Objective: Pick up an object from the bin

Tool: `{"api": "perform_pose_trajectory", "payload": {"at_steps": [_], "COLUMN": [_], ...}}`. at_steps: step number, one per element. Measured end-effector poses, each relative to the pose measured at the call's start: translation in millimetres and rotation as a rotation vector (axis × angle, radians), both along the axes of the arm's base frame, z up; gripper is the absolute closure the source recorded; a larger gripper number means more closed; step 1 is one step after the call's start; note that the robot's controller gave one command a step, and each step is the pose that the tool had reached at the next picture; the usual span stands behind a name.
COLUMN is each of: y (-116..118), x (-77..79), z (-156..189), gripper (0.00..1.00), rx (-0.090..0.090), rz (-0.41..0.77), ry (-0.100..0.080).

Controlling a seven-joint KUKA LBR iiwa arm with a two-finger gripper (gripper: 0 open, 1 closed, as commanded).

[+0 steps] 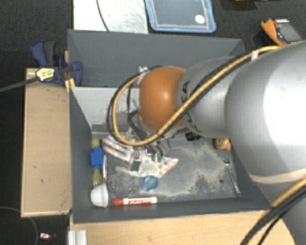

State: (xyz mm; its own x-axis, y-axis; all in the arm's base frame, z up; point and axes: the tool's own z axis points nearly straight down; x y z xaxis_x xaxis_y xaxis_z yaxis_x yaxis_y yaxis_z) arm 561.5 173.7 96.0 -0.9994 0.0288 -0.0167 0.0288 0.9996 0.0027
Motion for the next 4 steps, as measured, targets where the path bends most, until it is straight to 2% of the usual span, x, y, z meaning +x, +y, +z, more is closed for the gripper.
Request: {"api": "perform_pose_trajectory", "payload": {"at_steps": [1, 2, 3, 4], "y": [-0.1, -0.1, -4.5, -11.1], "x": [10.2, 10.2, -44.0, -59.9], "z": [-18.9, -18.9, 31.0, 56.8], "gripper": [1.00, 1.00, 1.00, 1.00], "rx": [-0.003, -0.003, -0.005, -0.002], "rz": [0.049, 0.049, 0.050, 0.062], "ry": [-0.019, -0.019, -0.011, -0.018]}}
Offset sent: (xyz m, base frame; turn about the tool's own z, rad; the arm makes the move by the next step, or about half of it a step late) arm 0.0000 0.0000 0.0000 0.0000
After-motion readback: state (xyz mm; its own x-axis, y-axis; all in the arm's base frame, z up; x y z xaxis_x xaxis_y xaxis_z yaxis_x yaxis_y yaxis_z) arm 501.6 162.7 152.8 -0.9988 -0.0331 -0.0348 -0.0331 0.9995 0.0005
